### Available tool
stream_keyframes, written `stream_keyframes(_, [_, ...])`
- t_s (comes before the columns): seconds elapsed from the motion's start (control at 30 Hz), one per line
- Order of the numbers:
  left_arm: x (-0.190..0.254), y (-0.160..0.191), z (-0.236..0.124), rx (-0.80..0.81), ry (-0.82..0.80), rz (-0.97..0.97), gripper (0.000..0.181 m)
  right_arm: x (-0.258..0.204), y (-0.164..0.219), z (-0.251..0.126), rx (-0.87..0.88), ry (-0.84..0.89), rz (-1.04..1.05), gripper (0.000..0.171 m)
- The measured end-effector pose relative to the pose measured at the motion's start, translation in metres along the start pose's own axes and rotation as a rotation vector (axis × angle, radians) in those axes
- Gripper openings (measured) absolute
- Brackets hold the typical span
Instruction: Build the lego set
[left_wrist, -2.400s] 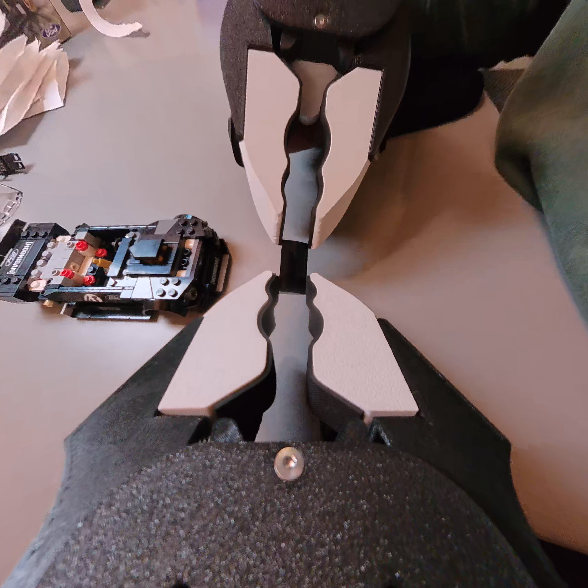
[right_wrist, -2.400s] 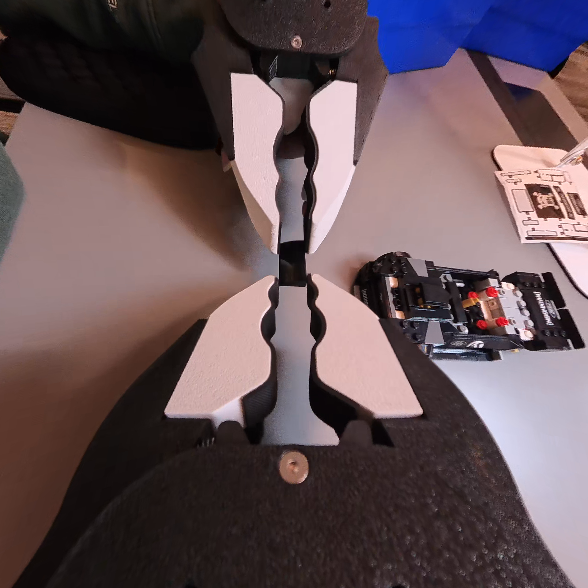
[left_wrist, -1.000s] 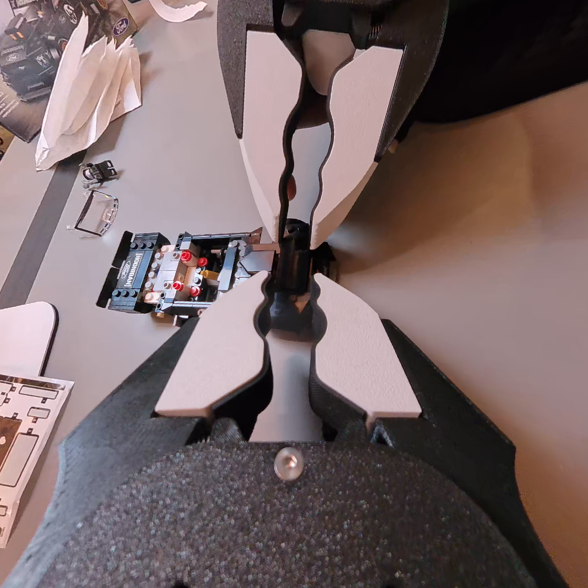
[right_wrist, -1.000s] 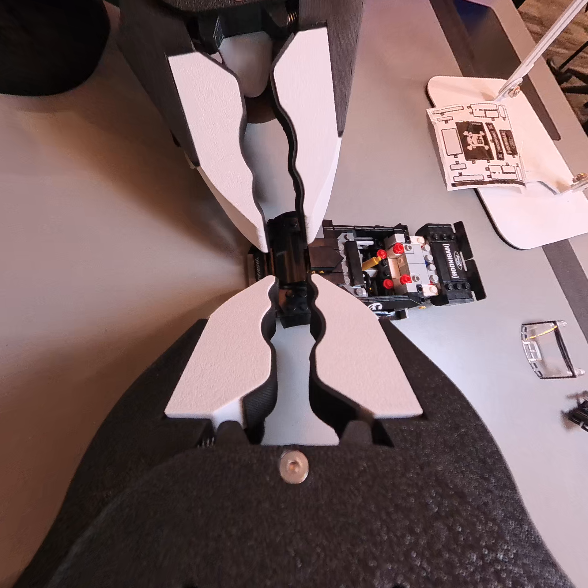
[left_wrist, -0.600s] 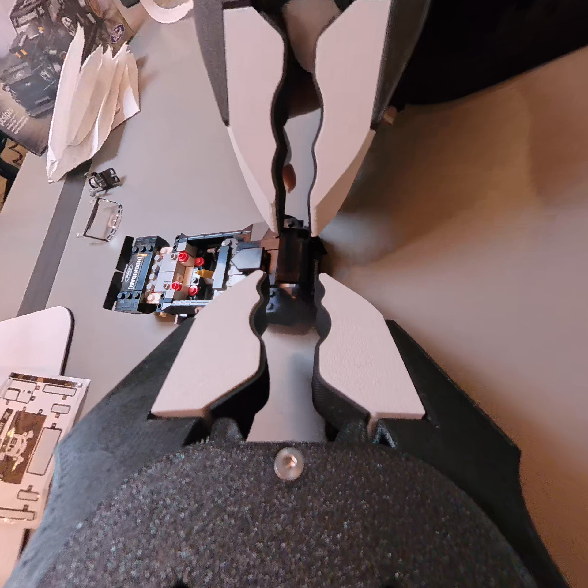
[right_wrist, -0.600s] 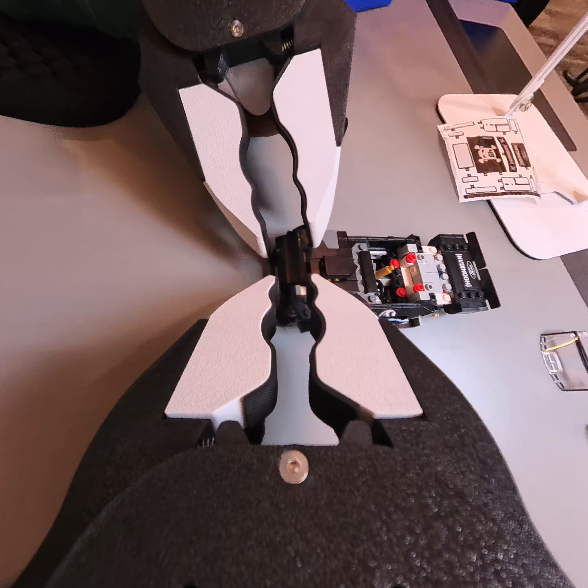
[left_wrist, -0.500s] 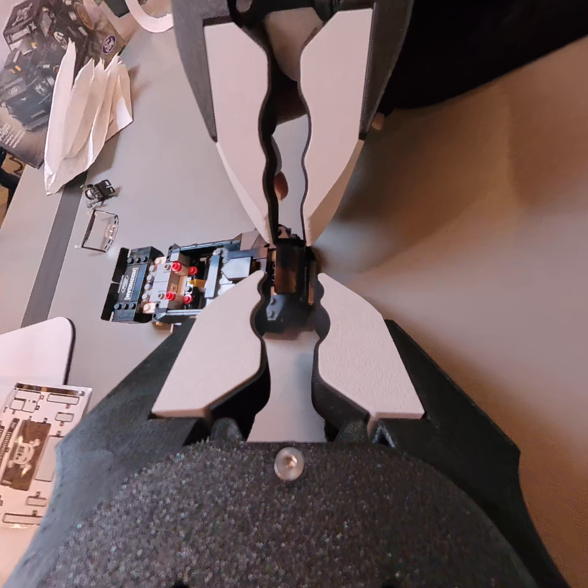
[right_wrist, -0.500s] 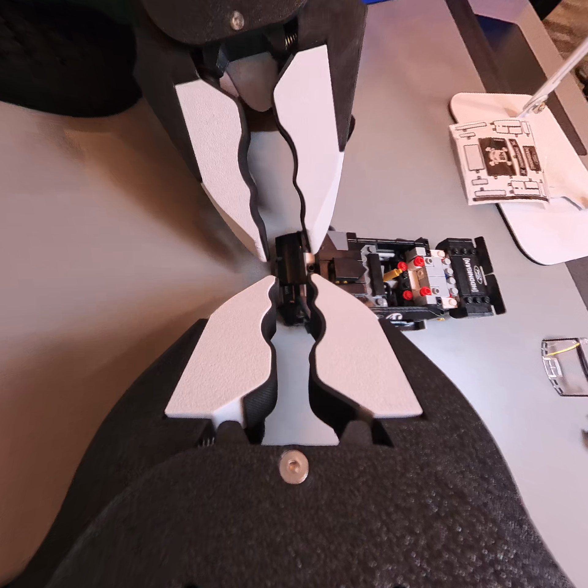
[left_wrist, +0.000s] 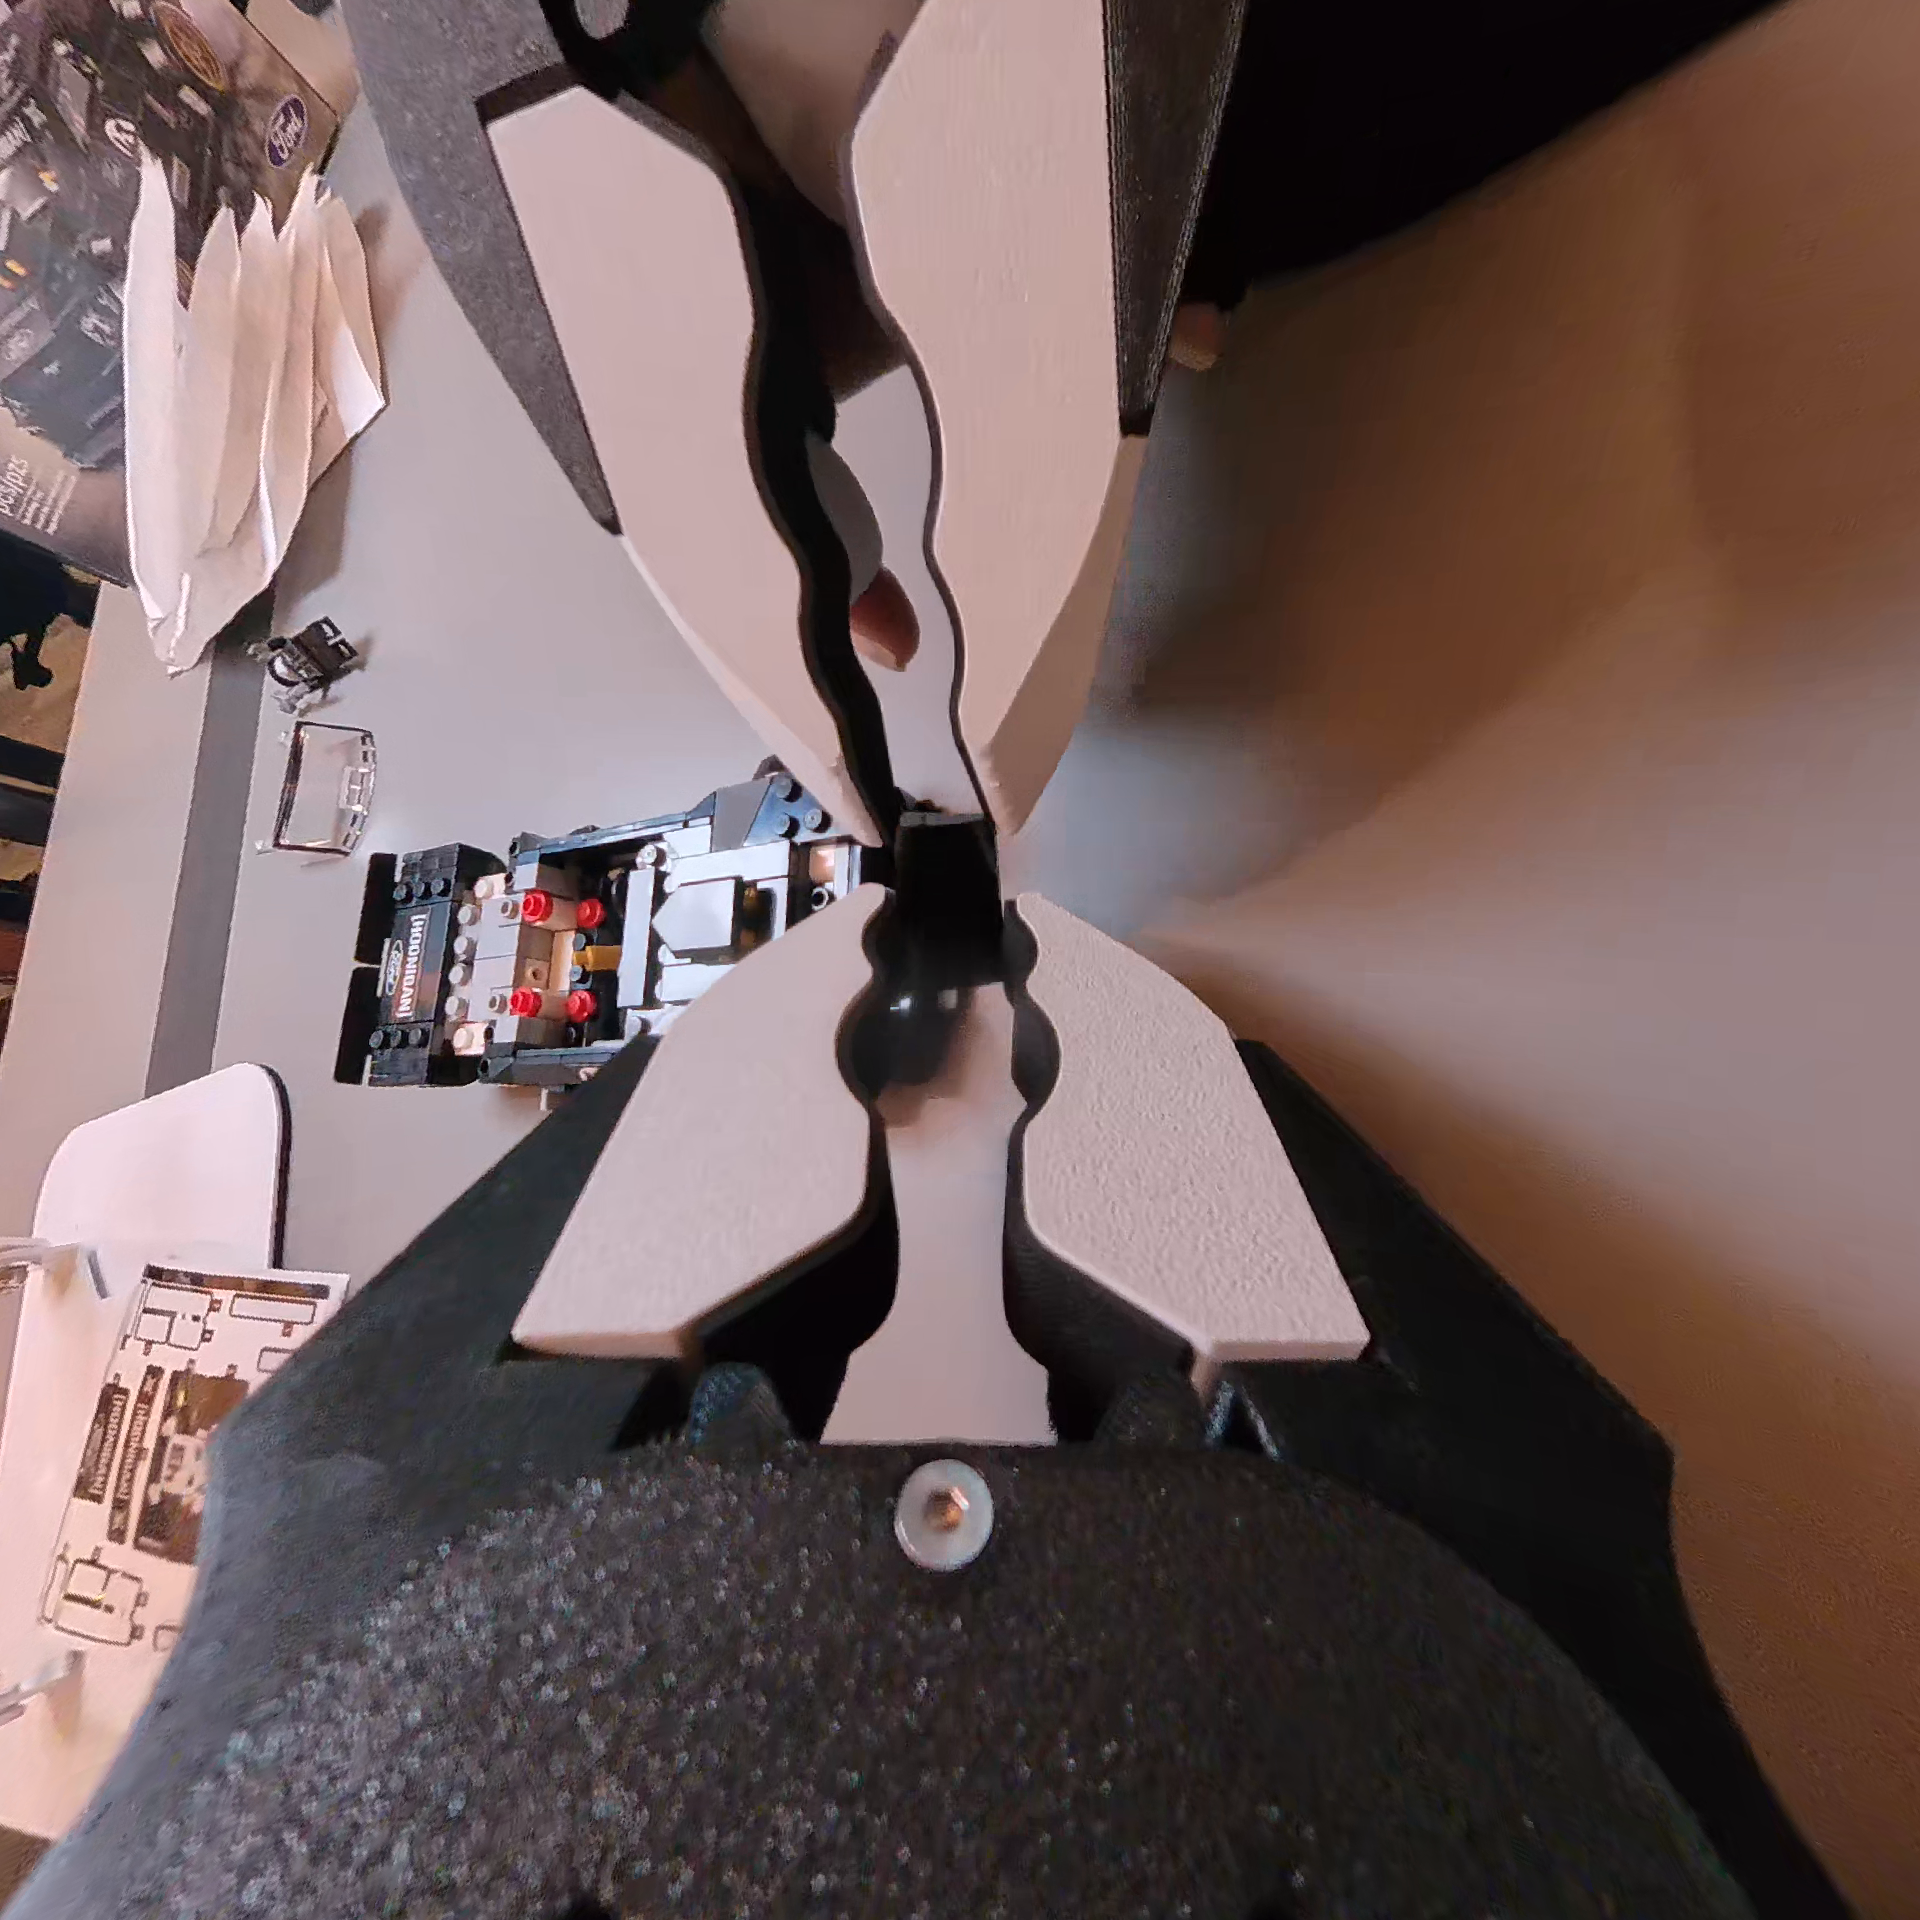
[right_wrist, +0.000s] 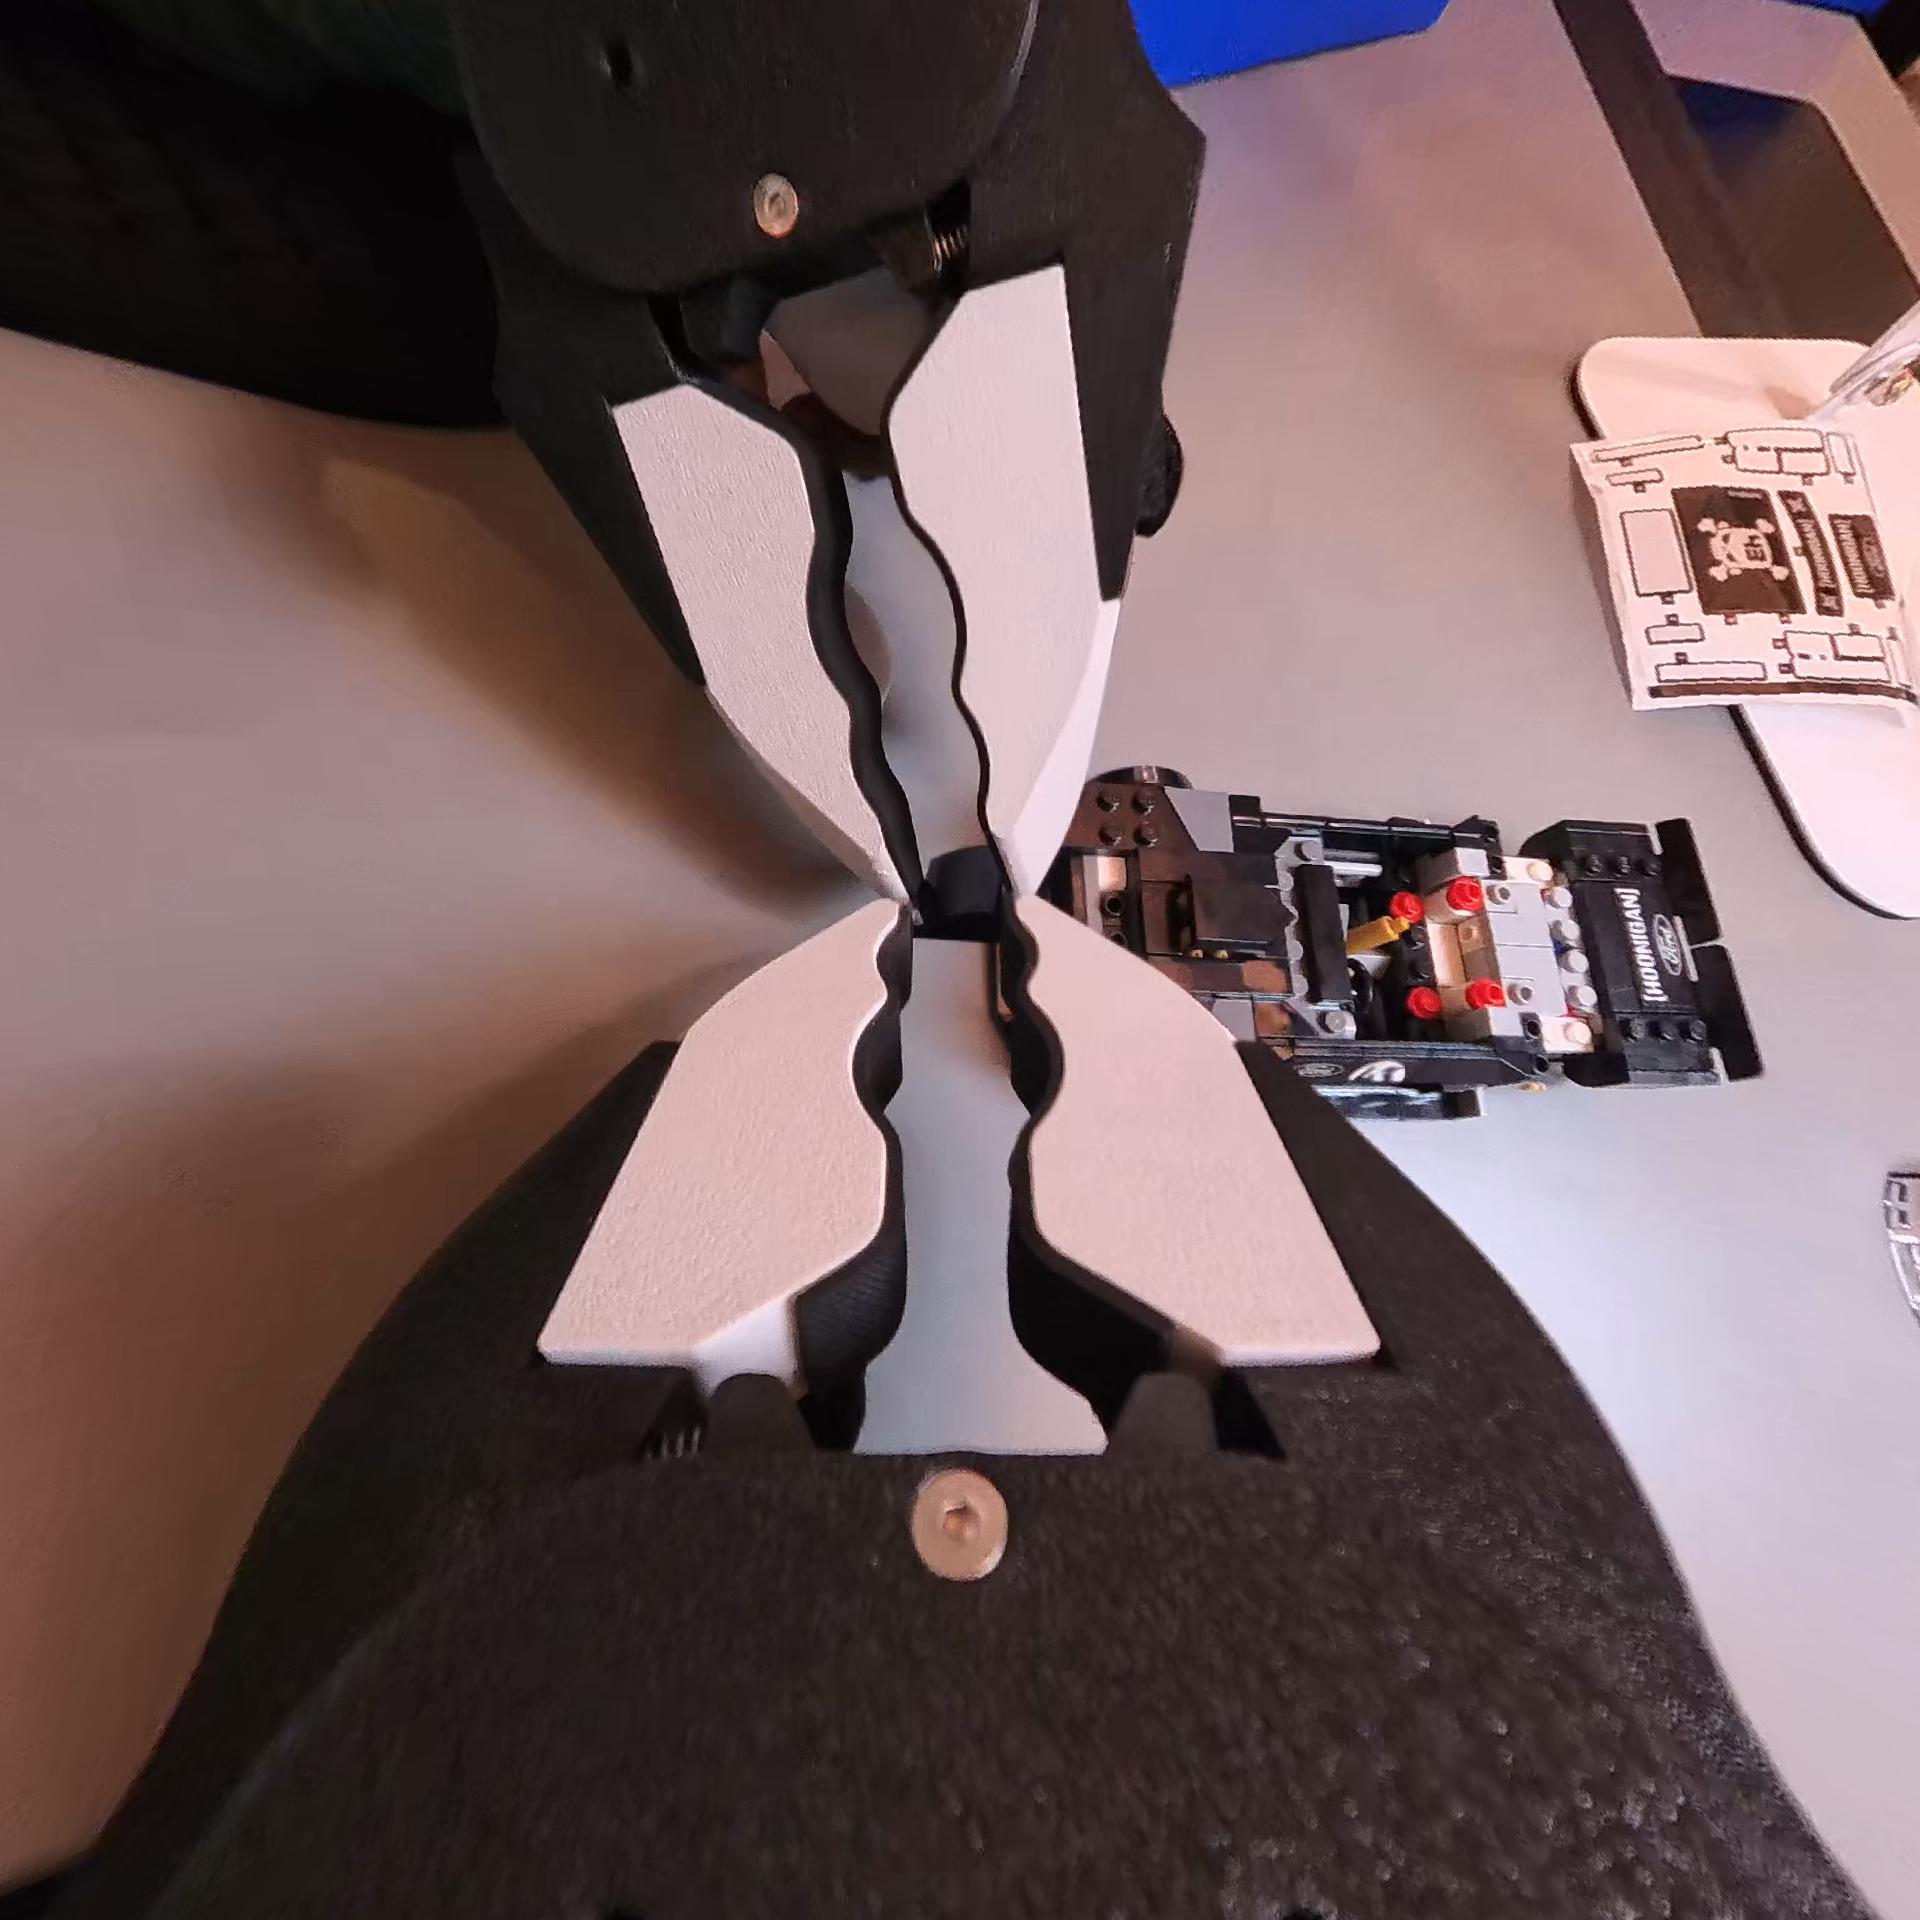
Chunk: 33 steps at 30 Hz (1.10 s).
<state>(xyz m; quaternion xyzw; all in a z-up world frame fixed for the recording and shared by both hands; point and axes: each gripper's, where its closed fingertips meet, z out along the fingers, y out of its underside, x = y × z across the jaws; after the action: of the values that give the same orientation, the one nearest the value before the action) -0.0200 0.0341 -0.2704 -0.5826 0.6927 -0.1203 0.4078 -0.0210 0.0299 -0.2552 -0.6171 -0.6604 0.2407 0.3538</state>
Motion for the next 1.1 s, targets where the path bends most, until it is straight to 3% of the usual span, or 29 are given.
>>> stream_keyframes(0.23, [0.002,-0.011,-0.009,0.115,0.024,-0.093,0.018,-0.005,-0.013,-0.008,0.099,-0.044,0.044,0.016])
stream_keyframes(0.63, [-0.007,-0.047,-0.036,0.479,0.112,-0.341,0.018,-0.005,-0.053,-0.037,0.436,-0.131,0.213,0.017])
stream_keyframes(0.77, [-0.02,-0.052,-0.05,0.603,0.118,-0.438,0.018,0.009,-0.057,-0.048,0.519,-0.113,0.268,0.025])
stream_keyframes(0.9, [-0.036,-0.048,-0.066,0.716,0.123,-0.542,0.018,0.039,-0.023,-0.04,0.406,0.021,0.304,0.031])
stream_keyframes(1.1, [-0.05,-0.043,-0.082,0.825,0.144,-0.63,0.018,0.053,0.033,-0.015,0.068,0.152,0.25,0.025])
